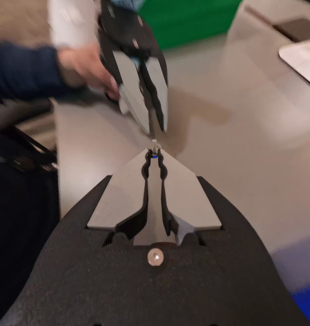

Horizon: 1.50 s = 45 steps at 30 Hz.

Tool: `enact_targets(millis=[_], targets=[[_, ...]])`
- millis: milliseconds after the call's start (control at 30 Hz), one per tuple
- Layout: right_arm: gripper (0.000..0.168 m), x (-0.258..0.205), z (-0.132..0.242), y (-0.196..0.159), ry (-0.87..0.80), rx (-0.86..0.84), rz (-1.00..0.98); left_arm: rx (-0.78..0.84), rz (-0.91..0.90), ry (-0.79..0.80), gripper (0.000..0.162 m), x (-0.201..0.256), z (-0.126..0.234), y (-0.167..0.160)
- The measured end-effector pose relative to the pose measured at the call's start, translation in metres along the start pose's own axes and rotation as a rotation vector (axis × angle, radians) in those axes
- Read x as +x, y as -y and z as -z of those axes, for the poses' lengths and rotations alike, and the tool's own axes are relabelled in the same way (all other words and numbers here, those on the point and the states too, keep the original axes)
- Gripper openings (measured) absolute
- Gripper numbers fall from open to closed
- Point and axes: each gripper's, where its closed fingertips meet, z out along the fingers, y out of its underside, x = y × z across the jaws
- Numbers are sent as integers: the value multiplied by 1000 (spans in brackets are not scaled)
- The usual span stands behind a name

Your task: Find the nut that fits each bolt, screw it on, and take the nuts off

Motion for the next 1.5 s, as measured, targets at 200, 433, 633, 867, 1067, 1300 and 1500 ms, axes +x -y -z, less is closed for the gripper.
enact_targets(millis=[200, 433, 633, 867, 1067, 1300, 1500], targets=[[4, -6, -10, 25, 149, 257, -136, 181, -62, -96, 20, 22, 15, 29], [4, -8, -14, 27, 185, 289, -164, 219, -48, -107, 19, 23, 17, 34], [4, -11, -18, 28, 193, 299, -170, 217, -44, -122, 15, 27, 12, 34], [4, -12, -22, 26, 188, 281, -161, 209, -29, -145, 9, 30, 8, 31], [5, -10, -23, 25, 186, 286, -174, 190, -56, -112, 3, 29, 8, 30], [8, -4, -12, 25, 139, 308, -152, 257, -8, -131, 3, 25, 22, 40], [20, -11, -24, 25, 193, 292, -188, 249, -20, -133, 3, 28, 19, 39]])
